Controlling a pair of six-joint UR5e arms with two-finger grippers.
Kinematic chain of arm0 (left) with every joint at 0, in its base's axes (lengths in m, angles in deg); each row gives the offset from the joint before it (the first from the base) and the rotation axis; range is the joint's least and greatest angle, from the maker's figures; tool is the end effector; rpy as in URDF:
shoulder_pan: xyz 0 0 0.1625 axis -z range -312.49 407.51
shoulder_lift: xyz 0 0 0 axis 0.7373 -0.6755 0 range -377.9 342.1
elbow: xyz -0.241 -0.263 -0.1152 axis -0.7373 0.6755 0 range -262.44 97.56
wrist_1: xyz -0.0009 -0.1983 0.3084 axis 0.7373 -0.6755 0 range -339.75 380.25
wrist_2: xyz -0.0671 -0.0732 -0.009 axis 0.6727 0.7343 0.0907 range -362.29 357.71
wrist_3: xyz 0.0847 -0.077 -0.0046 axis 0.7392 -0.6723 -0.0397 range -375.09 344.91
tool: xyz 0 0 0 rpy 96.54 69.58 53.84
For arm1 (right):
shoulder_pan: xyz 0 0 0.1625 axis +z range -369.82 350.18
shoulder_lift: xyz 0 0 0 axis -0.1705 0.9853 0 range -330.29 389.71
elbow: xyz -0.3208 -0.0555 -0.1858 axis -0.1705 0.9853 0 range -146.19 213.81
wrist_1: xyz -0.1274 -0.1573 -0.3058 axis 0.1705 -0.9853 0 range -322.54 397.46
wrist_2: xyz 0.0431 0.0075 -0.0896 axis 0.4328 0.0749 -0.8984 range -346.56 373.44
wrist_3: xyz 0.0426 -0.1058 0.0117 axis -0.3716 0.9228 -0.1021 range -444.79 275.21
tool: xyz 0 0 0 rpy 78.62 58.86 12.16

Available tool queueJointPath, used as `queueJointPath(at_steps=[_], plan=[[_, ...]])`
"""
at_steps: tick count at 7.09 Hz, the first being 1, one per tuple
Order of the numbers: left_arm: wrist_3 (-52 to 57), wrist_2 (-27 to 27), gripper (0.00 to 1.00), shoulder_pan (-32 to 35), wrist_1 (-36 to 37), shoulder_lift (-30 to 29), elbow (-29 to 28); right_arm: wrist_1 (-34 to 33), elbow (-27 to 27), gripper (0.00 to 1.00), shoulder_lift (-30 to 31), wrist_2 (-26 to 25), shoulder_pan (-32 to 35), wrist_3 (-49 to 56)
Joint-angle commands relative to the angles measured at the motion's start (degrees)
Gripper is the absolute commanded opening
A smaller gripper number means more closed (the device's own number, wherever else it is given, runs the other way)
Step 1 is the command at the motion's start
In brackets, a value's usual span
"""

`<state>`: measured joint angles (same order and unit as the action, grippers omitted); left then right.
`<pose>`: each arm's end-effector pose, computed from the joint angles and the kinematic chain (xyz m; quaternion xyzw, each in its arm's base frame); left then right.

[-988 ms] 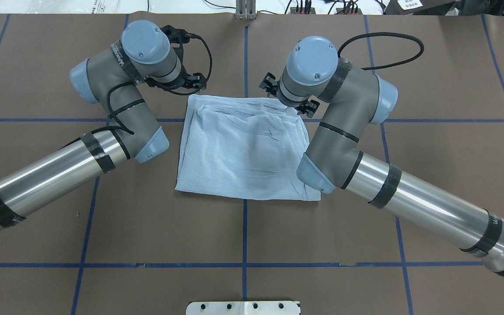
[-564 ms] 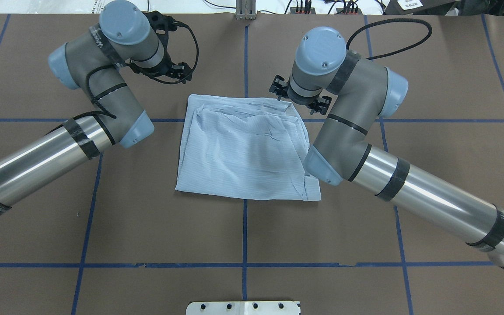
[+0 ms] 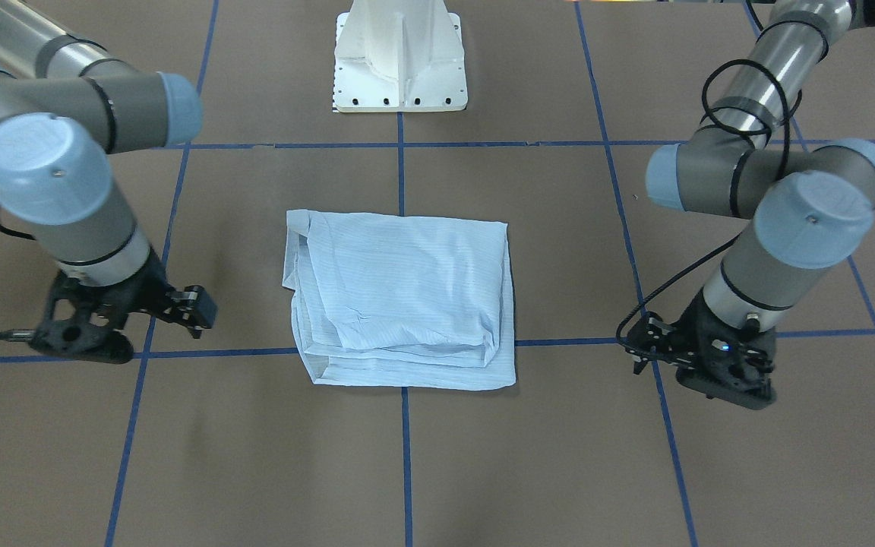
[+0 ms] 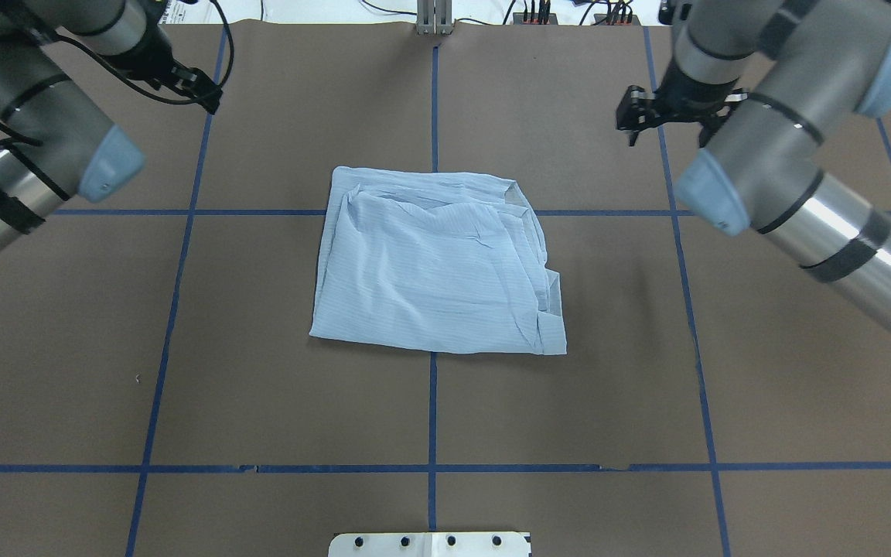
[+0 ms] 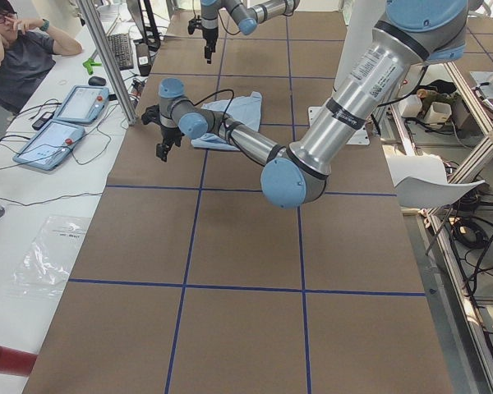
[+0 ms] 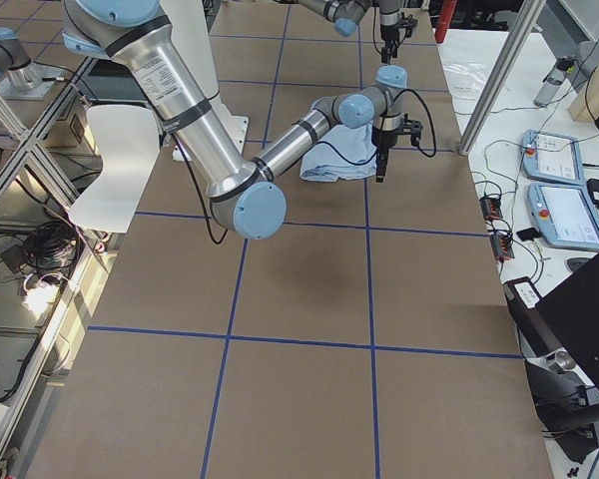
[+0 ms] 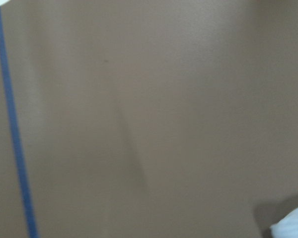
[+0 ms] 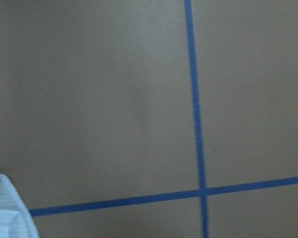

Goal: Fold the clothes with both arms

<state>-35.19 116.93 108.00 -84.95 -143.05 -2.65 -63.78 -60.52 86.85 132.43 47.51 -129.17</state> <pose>0.2608 -0.6178 0.3371 0.2022 0.3544 0.1607 0.8987 -0.2635 -0.5547 0.3175 0.0181 -0.3262 0.0403 0.9443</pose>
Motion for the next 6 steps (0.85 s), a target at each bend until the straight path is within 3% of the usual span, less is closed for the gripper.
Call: queueJointPath(at_steps=[1, 2, 3, 4, 6], plan=[[14.8, 3.8, 1.0, 8.2, 2.9, 7.2, 4.4, -8.8, -6.7, 1.0, 9.3, 4.0, 11.1, 26.9], [18.6, 8.4, 1.0, 13.0, 2.8, 10.3, 4.7, -10.2, -7.8, 1.0, 13.3, 5.2, 15.7, 36.7], [19.3, 11.3, 1.0, 15.9, 2.1, 14.4, 5.6, -8.8, -8.2, 1.0, 20.4, 10.5, 20.1, 43.6], [19.3, 11.0, 1.0, 16.8, 1.8, 17.5, 8.2, -3.8, -7.9, 1.0, 27.2, 12.9, 25.2, 49.9], [19.0, 10.4, 1.0, 18.2, 1.6, 24.5, 9.9, 3.8, -8.2, 1.0, 37.6, 13.5, 29.3, 50.2]])
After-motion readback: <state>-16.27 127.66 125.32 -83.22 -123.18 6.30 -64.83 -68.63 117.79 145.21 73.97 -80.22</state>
